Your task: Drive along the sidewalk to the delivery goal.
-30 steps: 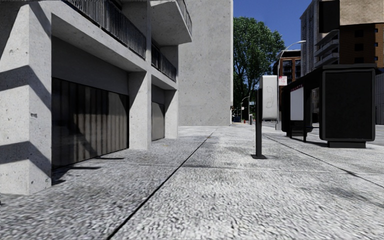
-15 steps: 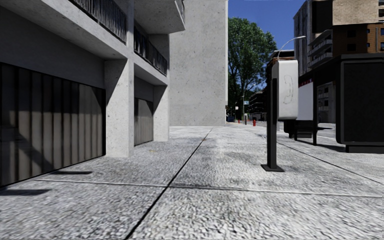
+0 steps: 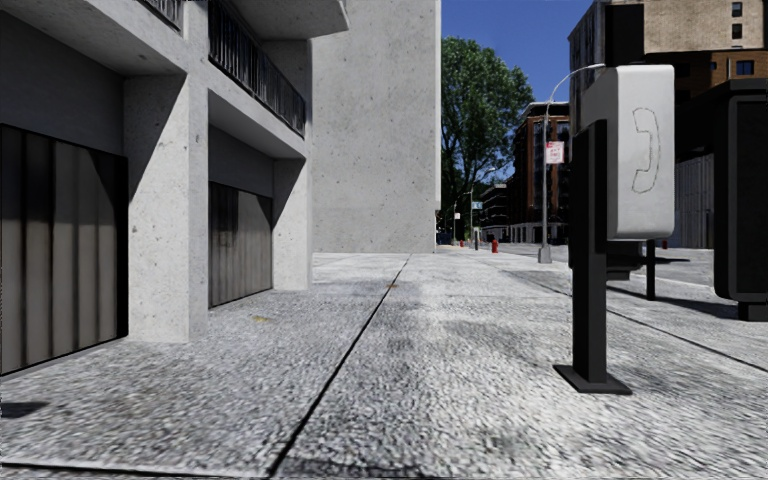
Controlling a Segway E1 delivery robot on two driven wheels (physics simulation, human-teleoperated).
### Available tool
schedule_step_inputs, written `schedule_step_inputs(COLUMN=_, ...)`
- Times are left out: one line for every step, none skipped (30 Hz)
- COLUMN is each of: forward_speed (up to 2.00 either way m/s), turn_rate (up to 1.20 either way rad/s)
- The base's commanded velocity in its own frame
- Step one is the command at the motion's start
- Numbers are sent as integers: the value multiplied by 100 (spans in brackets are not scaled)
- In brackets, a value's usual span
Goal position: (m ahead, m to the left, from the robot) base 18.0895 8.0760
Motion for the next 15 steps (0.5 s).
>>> schedule_step_inputs(forward_speed=200, turn_rate=0)
schedule_step_inputs(forward_speed=200, turn_rate=0)
schedule_step_inputs(forward_speed=200, turn_rate=0)
schedule_step_inputs(forward_speed=200, turn_rate=0)
schedule_step_inputs(forward_speed=200, turn_rate=0)
schedule_step_inputs(forward_speed=200, turn_rate=0)
schedule_step_inputs(forward_speed=200, turn_rate=0)
schedule_step_inputs(forward_speed=200, turn_rate=0)
schedule_step_inputs(forward_speed=200, turn_rate=0)
schedule_step_inputs(forward_speed=200, turn_rate=0)
schedule_step_inputs(forward_speed=200, turn_rate=0)
schedule_step_inputs(forward_speed=200, turn_rate=0)
schedule_step_inputs(forward_speed=200, turn_rate=0)
schedule_step_inputs(forward_speed=200, turn_rate=0)
schedule_step_inputs(forward_speed=200, turn_rate=0)
